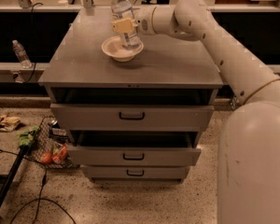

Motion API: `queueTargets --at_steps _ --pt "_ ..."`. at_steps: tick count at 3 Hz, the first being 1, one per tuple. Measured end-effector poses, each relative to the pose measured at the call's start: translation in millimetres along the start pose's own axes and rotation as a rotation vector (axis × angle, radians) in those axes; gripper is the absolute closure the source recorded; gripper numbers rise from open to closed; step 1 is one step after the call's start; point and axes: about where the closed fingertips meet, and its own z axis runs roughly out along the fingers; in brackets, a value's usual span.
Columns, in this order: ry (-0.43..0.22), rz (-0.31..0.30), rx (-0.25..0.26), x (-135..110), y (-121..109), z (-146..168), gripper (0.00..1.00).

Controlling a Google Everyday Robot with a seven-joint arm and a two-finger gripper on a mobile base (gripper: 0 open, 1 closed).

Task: Pick blue plastic bottle from paper bowl and place on counter

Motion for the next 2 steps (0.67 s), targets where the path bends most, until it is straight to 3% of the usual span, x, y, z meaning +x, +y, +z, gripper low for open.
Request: queueTargets --at_steps 1,2 --pt "-0.075 -0.003 0.215 -19.9 -36.7 -60.5 1.0" --pt "-0.124 -0.011 0.338 -28.2 -55.8 -91.4 1.0"
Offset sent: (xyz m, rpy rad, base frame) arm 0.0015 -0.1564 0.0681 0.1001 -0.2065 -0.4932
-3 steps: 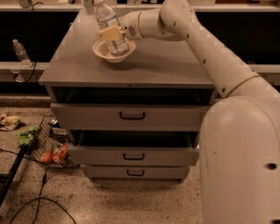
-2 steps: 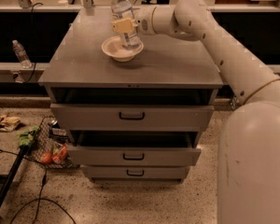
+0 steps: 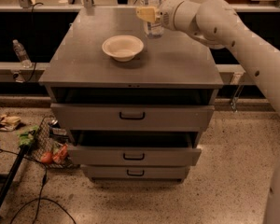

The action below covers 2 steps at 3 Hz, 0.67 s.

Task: Pick blue plastic bottle from paper bowl and place on counter

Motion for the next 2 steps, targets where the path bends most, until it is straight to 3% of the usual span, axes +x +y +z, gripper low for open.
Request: queueTargets --at_steps 1,2 --pt "-0.01 0.013 0.088 10.7 -19.8 -19.6 1.0" --pt "-0.017 0.009 0.116 27.9 -28.7 -28.9 1.0"
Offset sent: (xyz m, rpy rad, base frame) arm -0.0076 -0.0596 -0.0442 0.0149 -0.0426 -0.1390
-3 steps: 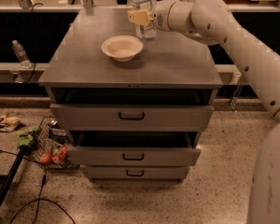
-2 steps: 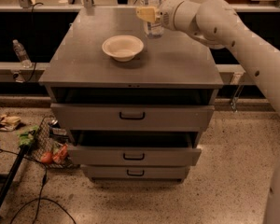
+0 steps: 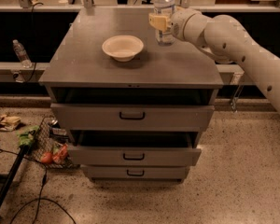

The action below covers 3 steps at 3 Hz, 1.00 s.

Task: Pick blue plastic bottle from paper bowl and place on counter

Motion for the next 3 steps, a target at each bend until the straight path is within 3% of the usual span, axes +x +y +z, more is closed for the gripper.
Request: queueTargets --at_steps 1,2,3 --pt "-0.017 0.002 -0.002 17.1 -3.1 -3.2 1.0" --pt "-0.052 -0.004 -0.031 32.1 -2.7 -4.2 0.85" --pt "-0.084 -0.015 -0.065 41.4 3.6 -4.1 0.62"
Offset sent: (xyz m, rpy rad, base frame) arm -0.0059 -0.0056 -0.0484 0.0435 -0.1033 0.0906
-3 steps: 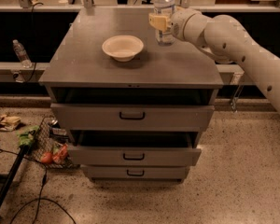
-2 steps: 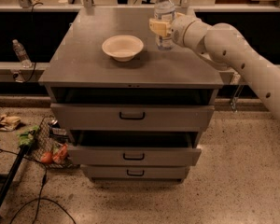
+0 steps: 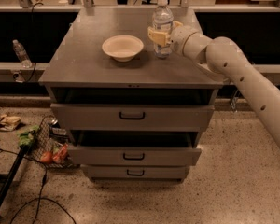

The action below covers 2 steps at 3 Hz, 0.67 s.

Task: Pick blue plastic bottle from paper bowl and place on counter

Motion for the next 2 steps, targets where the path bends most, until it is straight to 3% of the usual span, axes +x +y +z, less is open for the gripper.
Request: queueTargets --at_steps 2 --pt "0.018 -0.037 -0.027 1.1 7.6 -1.2 0.01"
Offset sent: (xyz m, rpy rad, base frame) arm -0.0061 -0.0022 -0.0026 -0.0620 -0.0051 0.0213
